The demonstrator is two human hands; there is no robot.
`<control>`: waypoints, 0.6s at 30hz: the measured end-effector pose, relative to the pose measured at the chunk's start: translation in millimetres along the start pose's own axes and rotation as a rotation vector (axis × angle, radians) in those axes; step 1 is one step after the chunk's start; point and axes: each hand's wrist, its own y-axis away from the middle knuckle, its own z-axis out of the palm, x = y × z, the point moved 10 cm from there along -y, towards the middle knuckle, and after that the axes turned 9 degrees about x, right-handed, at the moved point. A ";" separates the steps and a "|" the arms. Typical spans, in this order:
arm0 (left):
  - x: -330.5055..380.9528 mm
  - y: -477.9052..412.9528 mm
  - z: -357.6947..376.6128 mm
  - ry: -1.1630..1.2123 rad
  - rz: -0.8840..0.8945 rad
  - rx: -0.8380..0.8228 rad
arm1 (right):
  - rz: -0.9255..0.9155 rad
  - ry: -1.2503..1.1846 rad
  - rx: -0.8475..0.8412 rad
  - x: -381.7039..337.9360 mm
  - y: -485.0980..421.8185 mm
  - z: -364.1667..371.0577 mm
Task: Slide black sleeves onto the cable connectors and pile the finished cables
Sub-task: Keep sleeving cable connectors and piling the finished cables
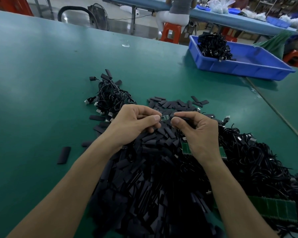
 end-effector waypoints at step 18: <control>2.0 2.3 0.7 -0.023 0.001 -0.024 | 0.017 0.022 -0.109 -2.1 -0.1 9.6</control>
